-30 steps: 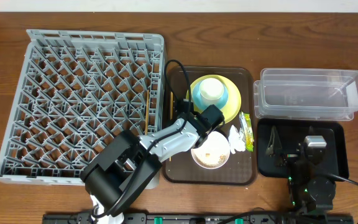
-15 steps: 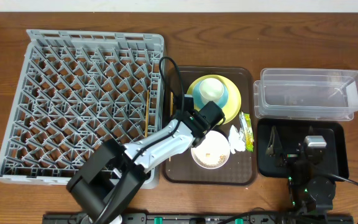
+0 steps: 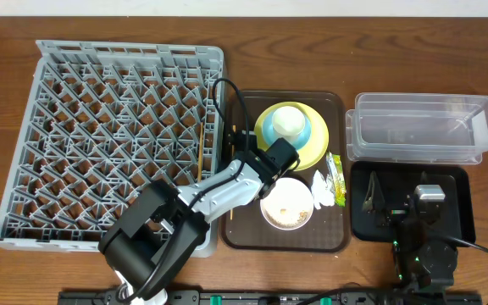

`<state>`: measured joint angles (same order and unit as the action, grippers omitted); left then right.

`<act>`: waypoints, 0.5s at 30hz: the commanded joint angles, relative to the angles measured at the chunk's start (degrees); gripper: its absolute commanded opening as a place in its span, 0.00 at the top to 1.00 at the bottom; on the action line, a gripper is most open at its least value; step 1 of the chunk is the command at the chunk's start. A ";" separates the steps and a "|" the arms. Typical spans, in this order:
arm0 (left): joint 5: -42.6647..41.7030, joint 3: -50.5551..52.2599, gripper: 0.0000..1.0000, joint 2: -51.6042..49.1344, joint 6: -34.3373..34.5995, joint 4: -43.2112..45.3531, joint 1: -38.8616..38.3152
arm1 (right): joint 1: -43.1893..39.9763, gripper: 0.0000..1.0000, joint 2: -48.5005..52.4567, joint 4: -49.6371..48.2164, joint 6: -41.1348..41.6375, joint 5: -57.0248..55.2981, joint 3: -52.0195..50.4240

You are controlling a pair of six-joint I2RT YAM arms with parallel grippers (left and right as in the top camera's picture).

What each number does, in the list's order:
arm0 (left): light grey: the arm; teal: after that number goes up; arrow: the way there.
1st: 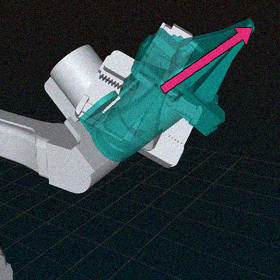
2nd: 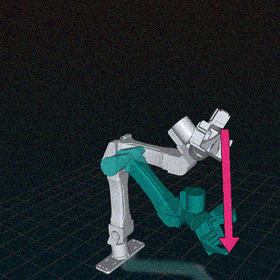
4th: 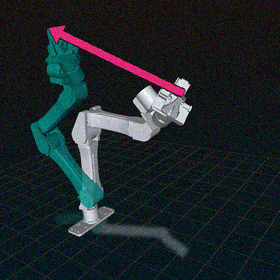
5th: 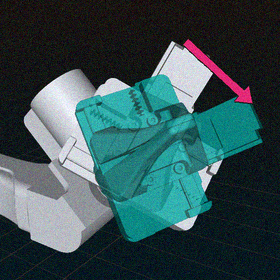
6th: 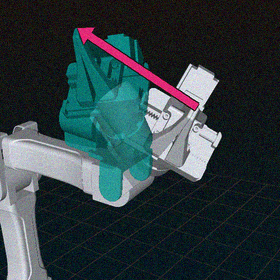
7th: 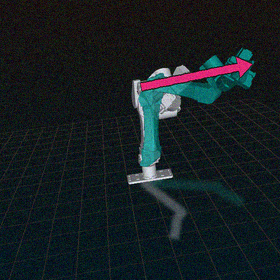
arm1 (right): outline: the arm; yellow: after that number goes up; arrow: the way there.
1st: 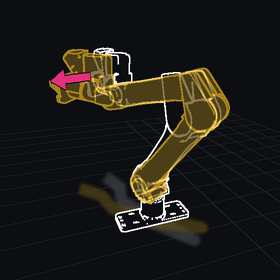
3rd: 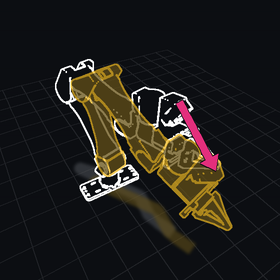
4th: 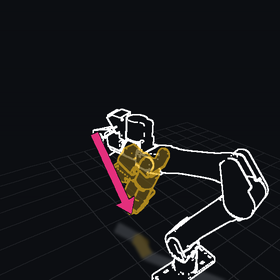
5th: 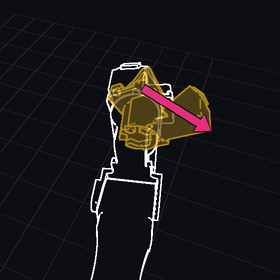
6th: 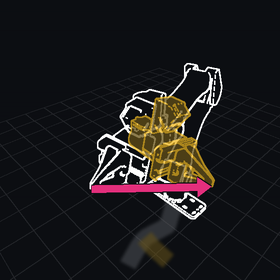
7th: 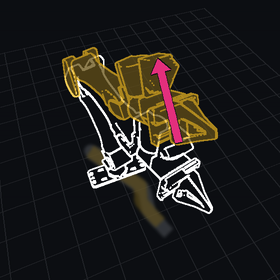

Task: Sort waste into correct bins and load items into the dishwasher
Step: 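Lower the left gripper onto the second chopstick and grasp it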

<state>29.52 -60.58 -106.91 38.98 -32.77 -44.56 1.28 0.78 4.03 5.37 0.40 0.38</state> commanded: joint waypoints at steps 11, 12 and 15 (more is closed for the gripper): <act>-2.49 0.48 0.93 -0.59 0.42 0.81 0.17 | 0.24 0.01 -0.11 0.26 -0.74 0.02 -0.07; -2.56 0.48 0.92 -0.59 0.66 0.79 0.17 | 0.24 0.01 -0.11 0.26 -0.72 0.02 -0.07; -3.43 0.48 0.92 -0.59 0.76 0.94 0.17 | 0.24 0.01 -0.11 0.26 -0.72 0.04 -0.07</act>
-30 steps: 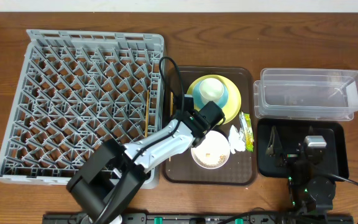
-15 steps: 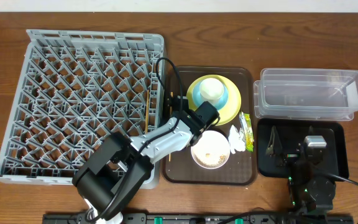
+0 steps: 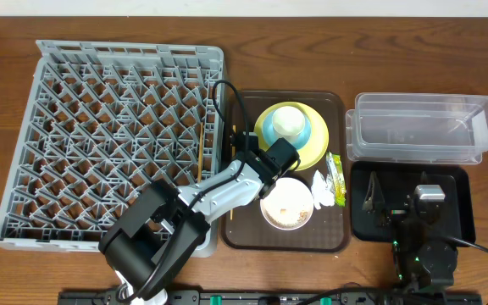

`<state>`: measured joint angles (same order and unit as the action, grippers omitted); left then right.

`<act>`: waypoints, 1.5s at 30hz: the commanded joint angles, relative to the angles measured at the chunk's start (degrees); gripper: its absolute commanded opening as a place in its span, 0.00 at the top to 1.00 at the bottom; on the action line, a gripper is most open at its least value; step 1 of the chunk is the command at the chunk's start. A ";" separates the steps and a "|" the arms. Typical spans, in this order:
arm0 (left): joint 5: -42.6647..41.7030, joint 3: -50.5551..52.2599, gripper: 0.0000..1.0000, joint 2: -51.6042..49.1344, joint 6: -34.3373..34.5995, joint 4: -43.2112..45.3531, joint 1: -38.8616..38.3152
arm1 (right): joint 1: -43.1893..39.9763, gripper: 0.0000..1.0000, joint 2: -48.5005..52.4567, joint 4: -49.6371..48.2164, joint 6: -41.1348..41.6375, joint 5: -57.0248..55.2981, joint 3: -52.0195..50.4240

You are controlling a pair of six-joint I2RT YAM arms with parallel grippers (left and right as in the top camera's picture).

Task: Sort waste into correct bins and load items into the dishwasher
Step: 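Lower the left gripper onto the second chopstick and grasp it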

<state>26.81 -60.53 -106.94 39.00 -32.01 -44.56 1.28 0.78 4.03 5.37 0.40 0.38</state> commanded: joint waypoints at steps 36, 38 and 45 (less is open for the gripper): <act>1.11 2.36 0.92 -0.57 -0.31 1.53 0.20 | 0.24 0.01 -0.11 0.26 -0.72 0.02 -0.07; 1.11 2.36 0.92 -0.57 -0.31 1.53 0.20 | 0.24 0.01 -0.11 0.26 -0.72 0.02 -0.07; -2.10 2.36 0.92 -0.57 0.33 1.97 0.17 | 0.24 0.01 -0.11 0.26 -0.72 0.02 -0.07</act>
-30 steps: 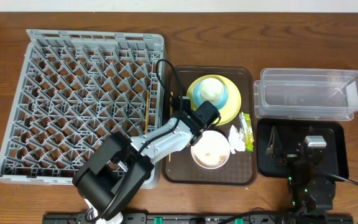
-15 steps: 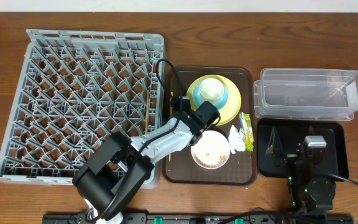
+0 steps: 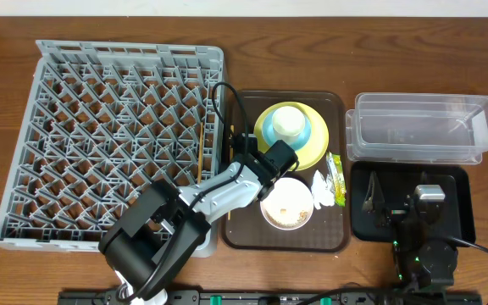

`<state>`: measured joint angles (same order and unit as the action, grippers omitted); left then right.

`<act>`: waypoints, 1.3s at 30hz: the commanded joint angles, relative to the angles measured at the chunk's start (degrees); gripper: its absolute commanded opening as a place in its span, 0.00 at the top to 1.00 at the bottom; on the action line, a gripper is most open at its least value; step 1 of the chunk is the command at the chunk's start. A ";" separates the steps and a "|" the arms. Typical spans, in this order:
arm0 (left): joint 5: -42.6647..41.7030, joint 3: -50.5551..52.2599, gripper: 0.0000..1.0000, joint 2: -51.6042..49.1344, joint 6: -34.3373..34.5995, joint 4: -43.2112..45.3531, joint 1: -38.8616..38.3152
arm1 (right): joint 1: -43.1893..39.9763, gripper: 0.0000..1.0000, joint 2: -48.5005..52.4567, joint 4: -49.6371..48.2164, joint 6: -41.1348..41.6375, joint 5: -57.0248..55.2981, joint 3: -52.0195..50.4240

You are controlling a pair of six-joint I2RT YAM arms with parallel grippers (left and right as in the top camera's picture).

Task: Sort waste into correct bins and load items into the dishwasher
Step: 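Lower the left gripper onto the second chopstick and grasp it, then lift the second chopstick and carry it to the dish rack edge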

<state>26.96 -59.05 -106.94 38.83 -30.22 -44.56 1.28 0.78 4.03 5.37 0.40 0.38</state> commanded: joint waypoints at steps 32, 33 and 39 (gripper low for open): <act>-12.63 -0.52 0.66 5.75 -6.47 4.83 4.57 | 0.24 0.01 -0.13 0.26 -0.72 0.02 -0.07; -12.68 -0.52 0.64 5.75 -6.47 4.85 4.63 | 0.24 0.01 -0.11 0.26 -0.72 0.04 -0.07; -13.07 -0.52 0.58 4.83 -6.47 4.85 4.63 | 0.24 0.01 -0.11 0.26 -0.72 0.02 -0.07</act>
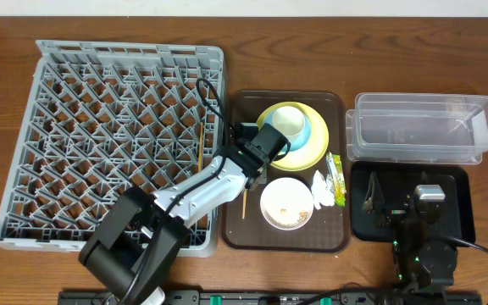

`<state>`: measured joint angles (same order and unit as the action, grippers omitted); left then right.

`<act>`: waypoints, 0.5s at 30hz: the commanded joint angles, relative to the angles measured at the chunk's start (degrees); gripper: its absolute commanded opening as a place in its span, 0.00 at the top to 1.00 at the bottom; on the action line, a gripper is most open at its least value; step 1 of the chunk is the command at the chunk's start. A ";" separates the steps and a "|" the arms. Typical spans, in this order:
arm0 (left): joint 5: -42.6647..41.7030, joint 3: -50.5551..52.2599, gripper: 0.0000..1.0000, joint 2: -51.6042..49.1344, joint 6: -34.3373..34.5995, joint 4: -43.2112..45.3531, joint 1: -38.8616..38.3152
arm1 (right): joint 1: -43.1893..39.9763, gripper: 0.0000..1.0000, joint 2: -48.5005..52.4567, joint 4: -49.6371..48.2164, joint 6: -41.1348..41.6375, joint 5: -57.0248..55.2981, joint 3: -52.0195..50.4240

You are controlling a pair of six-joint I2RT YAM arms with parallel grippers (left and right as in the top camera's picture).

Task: Sort waste into correct bins and load items into the dishwasher
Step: 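Lift the second chopstick and carry it to the dish rack edge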

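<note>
My left gripper [249, 161] reaches over the left part of the brown tray [237, 233], next to the yellow plate [316, 152]. It appears shut on a wooden chopstick [244, 202], whose lower end sticks out below the wrist. The plate carries a blue cup with a white cup [291, 120] in it. Just below it on the tray is a white bowl [286, 203] holding crumbs. A second chopstick [200, 146] lies in the grey dish rack [108, 144] by its right wall. My right gripper [373, 196] rests low over the black bin [456, 212], its jaws hard to make out.
A crumpled white napkin [321, 185] and a green-yellow wrapper [337, 178] lie at the tray's right edge. A clear plastic bin [422, 127] stands at the right, behind the black bin. The left arm's cable loops above the rack's right wall.
My left gripper has moved up and a little left, off the bowl's rim to beside the plate. The chopstick has shifted from the tray's left edge toward the tray's middle. The right arm is unchanged.
At all three earlier moments my left gripper stayed low at the bowl's upper left rim, with the chopstick lying along the tray's left edge. Now the gripper sits higher beside the plate and the chopstick has come away from the edge with it.
</note>
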<state>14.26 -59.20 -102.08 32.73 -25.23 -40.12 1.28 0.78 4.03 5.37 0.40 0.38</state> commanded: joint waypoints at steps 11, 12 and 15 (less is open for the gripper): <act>-0.48 -0.26 0.58 -3.37 -0.31 1.88 0.17 | 0.24 0.01 -0.11 0.26 -0.72 0.02 -0.07; -0.81 -0.26 0.58 -3.89 -0.33 2.10 0.20 | 0.24 0.01 -0.11 0.26 -0.72 0.02 -0.07; -0.79 -0.26 0.59 -5.44 -0.33 2.47 0.20 | 0.24 0.01 -0.11 0.26 -0.72 0.02 -0.07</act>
<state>13.61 -59.20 -105.38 32.75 -23.00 -40.12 1.28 0.78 4.03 5.37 0.40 0.38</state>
